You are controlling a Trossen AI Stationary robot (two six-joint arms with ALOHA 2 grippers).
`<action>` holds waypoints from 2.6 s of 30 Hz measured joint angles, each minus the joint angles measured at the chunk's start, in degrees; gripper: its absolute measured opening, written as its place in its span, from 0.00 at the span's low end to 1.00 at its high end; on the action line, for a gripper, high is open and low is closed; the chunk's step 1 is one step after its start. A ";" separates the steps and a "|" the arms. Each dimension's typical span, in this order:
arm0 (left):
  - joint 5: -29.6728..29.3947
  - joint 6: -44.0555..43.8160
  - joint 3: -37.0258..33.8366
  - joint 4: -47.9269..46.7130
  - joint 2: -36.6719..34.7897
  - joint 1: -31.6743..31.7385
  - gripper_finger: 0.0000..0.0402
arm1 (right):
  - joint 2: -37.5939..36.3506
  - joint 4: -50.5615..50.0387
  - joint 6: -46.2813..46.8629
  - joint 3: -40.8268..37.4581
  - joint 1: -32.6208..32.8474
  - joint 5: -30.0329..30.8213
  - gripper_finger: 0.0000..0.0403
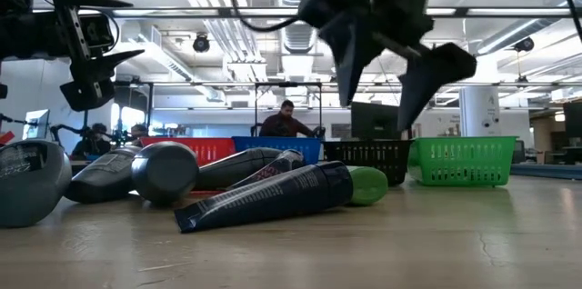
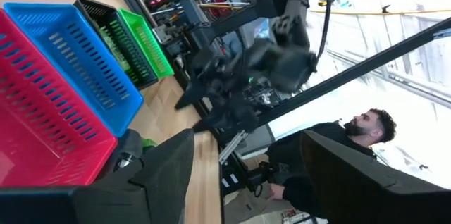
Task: Pick & Place Travel size toiletries
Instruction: Put the shampoo into the black bin, then put the deodorant into the red bin
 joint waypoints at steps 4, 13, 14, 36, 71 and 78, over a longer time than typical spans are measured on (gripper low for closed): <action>0.15 -0.76 0.00 -0.28 0.11 0.00 0.66 | 5.64 1.11 0.55 4.95 1.38 -0.26 0.81; 0.90 -2.25 0.00 -0.85 0.68 -0.01 0.66 | 18.52 -4.96 -1.94 14.07 2.36 0.35 0.80; 0.92 -2.50 0.00 -0.90 0.72 -0.01 0.66 | 19.15 -5.14 -2.58 14.51 2.30 0.04 0.79; 1.11 0.38 0.00 -1.49 0.96 0.00 0.66 | -3.50 -17.06 8.15 10.19 -6.27 12.77 0.32; -1.27 -6.20 29.67 -38.90 40.73 -6.34 0.66 | -17.45 -29.27 -8.49 -3.79 -3.00 16.25 0.87; -8.64 -16.43 42.00 -44.61 61.15 -17.92 0.66 | -20.72 -33.38 -6.53 -5.04 -0.73 19.57 0.87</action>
